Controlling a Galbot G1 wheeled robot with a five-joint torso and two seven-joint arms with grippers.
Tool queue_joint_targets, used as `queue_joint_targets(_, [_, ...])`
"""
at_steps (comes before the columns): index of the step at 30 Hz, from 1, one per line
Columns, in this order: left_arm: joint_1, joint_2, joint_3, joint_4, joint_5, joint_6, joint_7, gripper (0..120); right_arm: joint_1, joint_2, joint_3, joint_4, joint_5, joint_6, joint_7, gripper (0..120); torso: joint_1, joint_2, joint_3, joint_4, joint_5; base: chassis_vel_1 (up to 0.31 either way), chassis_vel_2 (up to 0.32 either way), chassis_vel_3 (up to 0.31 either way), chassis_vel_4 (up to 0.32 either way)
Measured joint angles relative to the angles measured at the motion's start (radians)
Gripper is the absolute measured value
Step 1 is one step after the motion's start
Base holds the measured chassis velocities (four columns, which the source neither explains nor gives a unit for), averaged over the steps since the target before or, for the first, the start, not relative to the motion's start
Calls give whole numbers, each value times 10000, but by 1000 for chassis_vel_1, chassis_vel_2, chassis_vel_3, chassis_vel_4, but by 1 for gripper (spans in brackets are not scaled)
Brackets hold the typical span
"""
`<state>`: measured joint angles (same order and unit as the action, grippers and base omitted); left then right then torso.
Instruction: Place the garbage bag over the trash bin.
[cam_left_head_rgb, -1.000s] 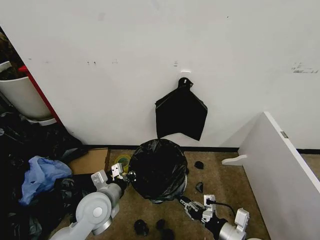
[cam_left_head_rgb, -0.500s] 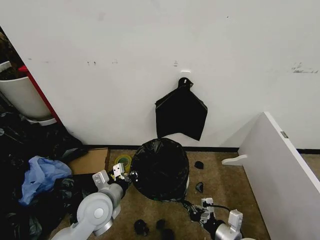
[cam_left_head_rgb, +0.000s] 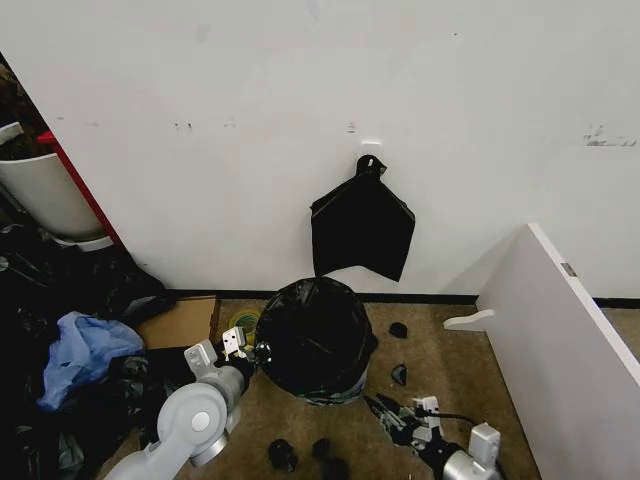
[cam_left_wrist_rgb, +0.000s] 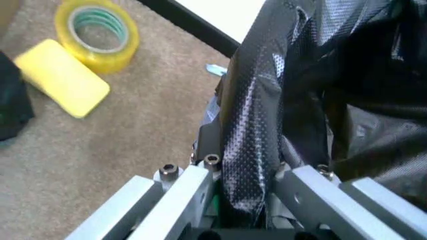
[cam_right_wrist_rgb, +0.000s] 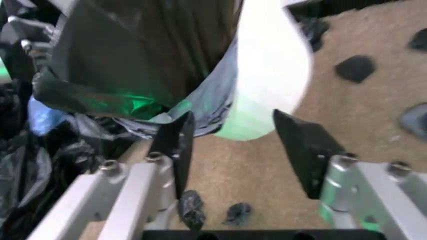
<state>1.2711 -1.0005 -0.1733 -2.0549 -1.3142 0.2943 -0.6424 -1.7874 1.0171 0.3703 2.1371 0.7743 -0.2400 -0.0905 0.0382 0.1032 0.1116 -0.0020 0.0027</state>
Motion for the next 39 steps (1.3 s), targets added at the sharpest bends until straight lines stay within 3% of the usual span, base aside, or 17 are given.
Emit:
queue_joint_targets(4, [30, -77, 223, 79, 954, -192, -13, 1, -498, 80, 645, 1524, -263, -450, 1059, 63, 0, 0, 0, -1, -1, 0, 0, 0, 0])
queue_joint_targets(7, [134, -125, 460, 21, 1739, -233, 158, 1, -381, 2, 653, 2419, -432, -947, 1527, 68, 0, 0, 0, 0, -1, 0, 0, 0, 0])
queue_joint_targets(11, [191, -310, 711, -51, 2917, -274, 368, 1, 336, -332, 99, 3032, -803, -1773, 1932, 52, 0, 0, 0, -1, 1, 0, 0, 0, 0])
queue_joint_targets(16, [142, -450, 919, -18, 3512, -310, 442, 1, 1271, -674, -493, 3076, -400, -2664, 2563, 39, 0, -2, 1, 2, 3, 0, 0, 0, 0])
queue_joint_targets(18, [-93, -529, 1502, 88, 3971, -377, 531, 1, 1838, -967, -747, 3279, -97, -4164, 3672, 26, 2, -2, 1, 3, 3, 0, 0, 0, 0])
queue_joint_targets(20, [-166, -569, 1737, 110, 4040, -386, 581, 1, 1943, -1052, -814, 3298, -99, -4434, 3892, 22, 2, -2, 1, 0, -1, 0, 0, 0, 0])
queue_joint_targets(25, [-276, -799, 2493, 196, 4528, -392, 853, 1, 3141, -1174, -1885, 2377, -1272, -4809, 4071, 2, 2, -2, 1, -1, 0, 0, 0, 0, 0])
queue_joint_targets(32, [-217, -801, 2699, 212, 4898, -394, 901, 1, 4873, -897, -3602, 850, -2479, -4969, 4061, 0, 2, -2, 1, 1, 0, 0, 0, 0, 0])
queue_joint_targets(39, [0, -641, 2565, 40, 5132, -383, 1029, 1, 6140, -480, -4930, -485, -2597, -4974, 4583, 0, 2, -2, 2, 1, -1, 0, 0, 0, 0])
